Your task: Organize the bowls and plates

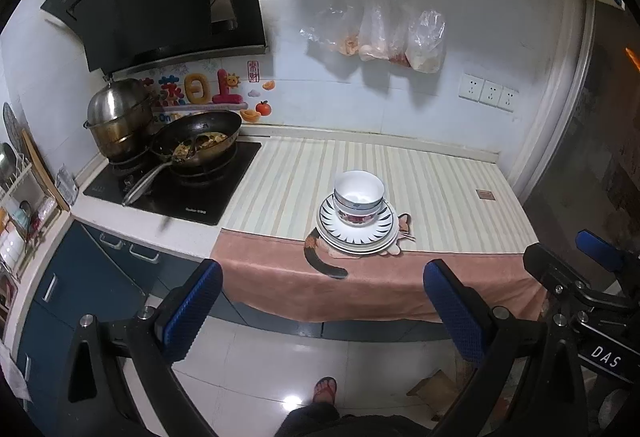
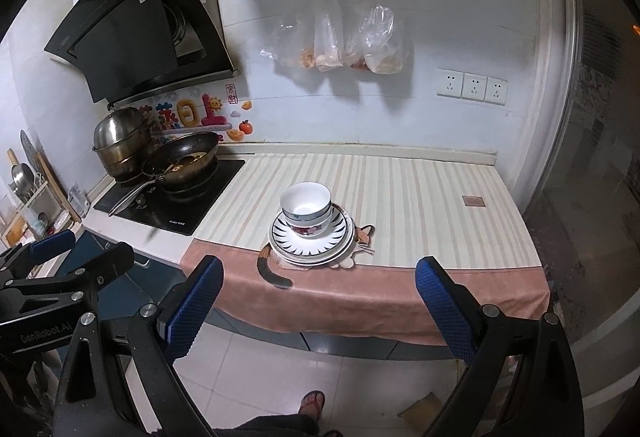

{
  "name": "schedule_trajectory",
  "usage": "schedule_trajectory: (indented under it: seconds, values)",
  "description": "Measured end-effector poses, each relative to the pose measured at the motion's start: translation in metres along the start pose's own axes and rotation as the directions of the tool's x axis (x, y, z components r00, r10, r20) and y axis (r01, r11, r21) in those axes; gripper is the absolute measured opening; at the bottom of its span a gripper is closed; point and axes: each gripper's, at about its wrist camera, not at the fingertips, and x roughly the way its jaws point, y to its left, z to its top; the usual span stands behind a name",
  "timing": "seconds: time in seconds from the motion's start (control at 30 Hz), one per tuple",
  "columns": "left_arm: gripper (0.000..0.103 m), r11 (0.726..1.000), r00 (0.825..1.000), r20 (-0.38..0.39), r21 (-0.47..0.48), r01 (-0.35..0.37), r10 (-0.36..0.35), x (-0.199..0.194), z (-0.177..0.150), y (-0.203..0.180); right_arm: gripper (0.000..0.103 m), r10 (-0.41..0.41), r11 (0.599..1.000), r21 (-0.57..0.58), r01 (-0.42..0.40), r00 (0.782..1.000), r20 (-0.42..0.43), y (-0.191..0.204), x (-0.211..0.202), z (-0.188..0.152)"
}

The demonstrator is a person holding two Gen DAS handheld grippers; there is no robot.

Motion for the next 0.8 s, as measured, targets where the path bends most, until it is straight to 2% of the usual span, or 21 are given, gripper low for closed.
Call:
schedule_trajectory:
  seconds: [0.47, 0.8]
  values:
    - [0.103, 0.999, 0.999, 0.023, 0.001, -0.037, 0.037, -0.008, 0.004, -0.008, 0.099, -0.007, 1.0, 0.007, 0.007, 1.0, 0.029, -0.003, 0.002, 0.013]
    - [0.103, 0.999, 0.999, 0.019, -0.004, -0.031, 0.032, -0.008, 0.003, -0.008, 0.099, -0.007, 1.0, 0.009, 0.007, 1.0, 0.031, -0.008, 0.004, 0.014]
